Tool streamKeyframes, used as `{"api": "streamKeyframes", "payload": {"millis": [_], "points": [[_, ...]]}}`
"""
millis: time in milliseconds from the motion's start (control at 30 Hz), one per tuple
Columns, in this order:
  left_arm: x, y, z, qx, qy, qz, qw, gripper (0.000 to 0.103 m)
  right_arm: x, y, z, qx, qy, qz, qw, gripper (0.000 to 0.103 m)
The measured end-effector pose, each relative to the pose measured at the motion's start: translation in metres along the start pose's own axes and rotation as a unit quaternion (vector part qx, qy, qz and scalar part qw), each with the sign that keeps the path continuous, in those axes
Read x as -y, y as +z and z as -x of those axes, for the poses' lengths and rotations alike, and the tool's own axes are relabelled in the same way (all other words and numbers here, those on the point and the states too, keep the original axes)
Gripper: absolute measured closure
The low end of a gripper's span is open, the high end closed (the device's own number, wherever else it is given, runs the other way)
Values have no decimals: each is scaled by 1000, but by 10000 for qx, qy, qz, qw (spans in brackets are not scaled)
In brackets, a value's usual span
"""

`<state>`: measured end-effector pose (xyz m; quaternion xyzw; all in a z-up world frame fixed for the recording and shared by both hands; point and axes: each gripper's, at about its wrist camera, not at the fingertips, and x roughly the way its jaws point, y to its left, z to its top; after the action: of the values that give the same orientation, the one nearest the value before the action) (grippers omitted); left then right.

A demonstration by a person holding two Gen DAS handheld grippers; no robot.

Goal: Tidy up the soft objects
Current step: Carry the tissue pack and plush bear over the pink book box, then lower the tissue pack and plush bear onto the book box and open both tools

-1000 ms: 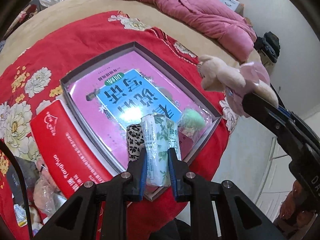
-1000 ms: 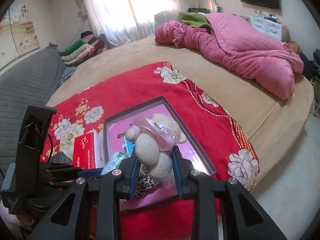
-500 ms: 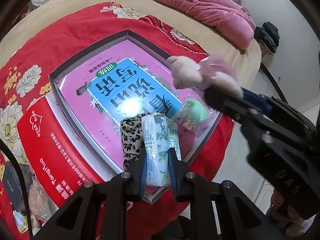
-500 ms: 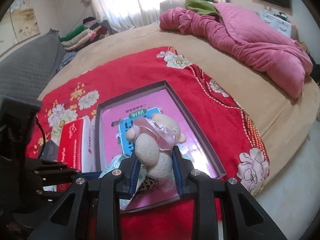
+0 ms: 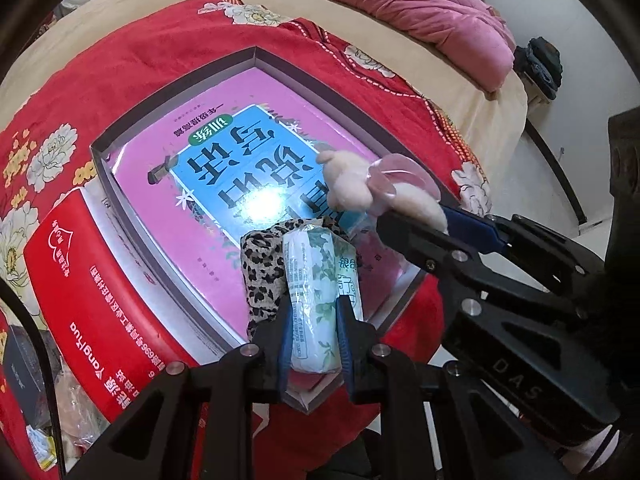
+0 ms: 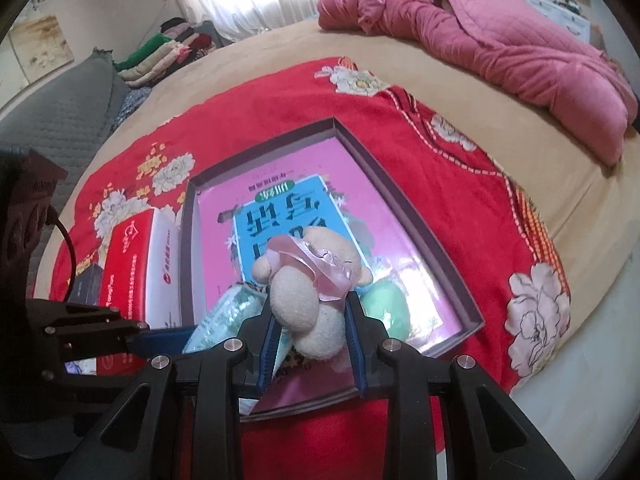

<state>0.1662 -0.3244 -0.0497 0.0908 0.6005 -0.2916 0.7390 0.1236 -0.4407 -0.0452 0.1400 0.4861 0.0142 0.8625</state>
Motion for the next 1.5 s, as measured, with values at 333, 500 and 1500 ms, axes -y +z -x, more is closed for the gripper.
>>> {"api": "streamKeyframes", "payload": {"millis": [333,500,1500], "points": [[1,5,-7,-86,185,-57,9998,76,5,-2,1,-11,35,-117,9999,70],[0,4,-8,-132,231,-51,9996,64,7,-1,-3,-122,158,-213,9996,69],[-6,-25,45,179,320,-192,9991,52,-4,-3,-11,-655,710,-762,9924,50]]}}
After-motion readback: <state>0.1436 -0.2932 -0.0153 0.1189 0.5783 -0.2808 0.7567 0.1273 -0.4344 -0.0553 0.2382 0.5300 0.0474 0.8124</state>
